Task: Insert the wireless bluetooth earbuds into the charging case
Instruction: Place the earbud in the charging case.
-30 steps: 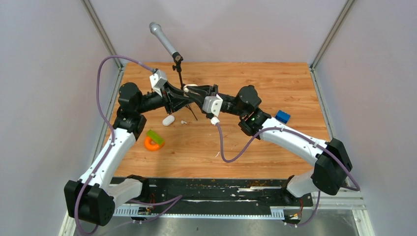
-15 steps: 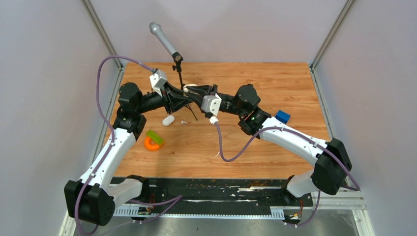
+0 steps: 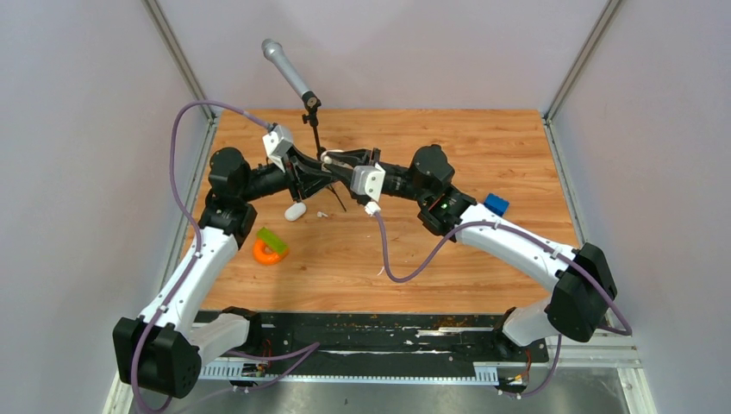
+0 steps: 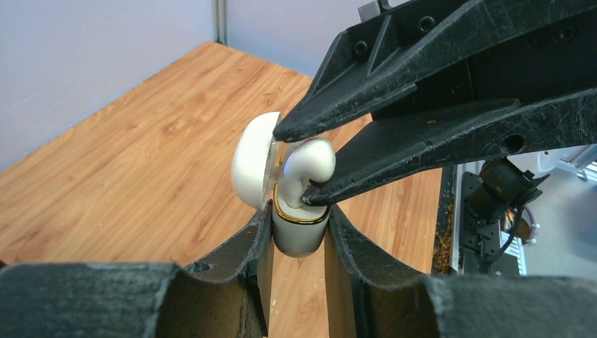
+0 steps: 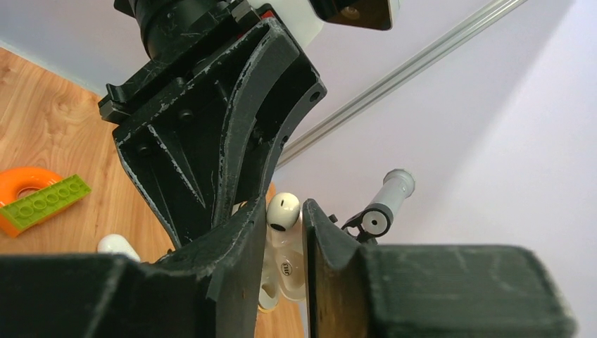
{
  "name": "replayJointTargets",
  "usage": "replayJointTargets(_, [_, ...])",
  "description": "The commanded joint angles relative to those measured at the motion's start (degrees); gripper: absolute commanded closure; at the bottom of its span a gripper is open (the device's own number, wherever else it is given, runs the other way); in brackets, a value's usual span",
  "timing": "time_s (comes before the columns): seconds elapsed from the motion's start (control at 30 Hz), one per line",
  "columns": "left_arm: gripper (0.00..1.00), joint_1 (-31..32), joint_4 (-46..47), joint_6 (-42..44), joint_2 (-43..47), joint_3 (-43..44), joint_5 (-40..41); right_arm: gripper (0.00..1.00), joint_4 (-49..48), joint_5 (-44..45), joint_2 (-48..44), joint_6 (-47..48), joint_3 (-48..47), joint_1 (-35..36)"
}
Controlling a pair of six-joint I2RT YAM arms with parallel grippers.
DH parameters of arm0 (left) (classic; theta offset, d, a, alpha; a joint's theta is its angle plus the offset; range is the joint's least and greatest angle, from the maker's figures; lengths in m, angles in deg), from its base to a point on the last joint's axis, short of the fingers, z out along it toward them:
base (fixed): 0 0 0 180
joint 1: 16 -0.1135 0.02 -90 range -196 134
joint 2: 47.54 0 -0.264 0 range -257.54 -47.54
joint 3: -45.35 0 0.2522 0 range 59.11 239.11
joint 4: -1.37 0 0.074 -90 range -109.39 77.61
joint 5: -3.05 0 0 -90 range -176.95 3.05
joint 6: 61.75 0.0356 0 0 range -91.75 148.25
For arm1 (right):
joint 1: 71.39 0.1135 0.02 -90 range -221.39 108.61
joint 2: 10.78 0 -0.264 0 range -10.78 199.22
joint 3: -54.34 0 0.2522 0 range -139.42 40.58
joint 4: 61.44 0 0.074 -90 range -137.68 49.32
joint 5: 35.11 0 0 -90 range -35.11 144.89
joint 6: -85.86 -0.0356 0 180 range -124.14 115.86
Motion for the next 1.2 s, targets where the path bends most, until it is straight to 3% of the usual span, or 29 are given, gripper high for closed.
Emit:
replayJointTargets(0.0, [0.94, -0.1, 5.4, 0.1, 2.6, -0.4, -0.4, 0.72, 6.0, -0.4, -0.8, 0.3, -2.8, 0.2])
replayJointTargets(0.43, [0.94, -0.2, 10.2, -2.3, 3.2, -3.8, 0.6, 0.67, 15.3, -3.1, 0.4, 0.4, -8.0, 0.2])
replayJointTargets(0.83, [0.94, -0.4, 12.2, -3.4, 2.0, -5.8, 3.2, 0.59, 22.7, 5.2, -1.4, -17.6, -18.5, 0.0])
replayJointTargets(0.97, [0.94, -0.4, 12.2, -3.2, 2.0, -5.8, 3.6, 0.73, 35.2, 8.9, 0.2, -26.2, -24.4, -1.5])
replayJointTargets(1.07, [0.94, -0.4, 11.7, -2.5, 2.1, -5.9, 3.7, 0.81, 45.5, 5.7, 2.2, -31.1, -28.6, -4.0])
replayJointTargets(1.17, [0.94, -0.4, 11.7, -1.9, 2.2, -6.3, 4.1, 0.85, 49.6, 2.5, 1.6, -30.6, -28.7, -4.8])
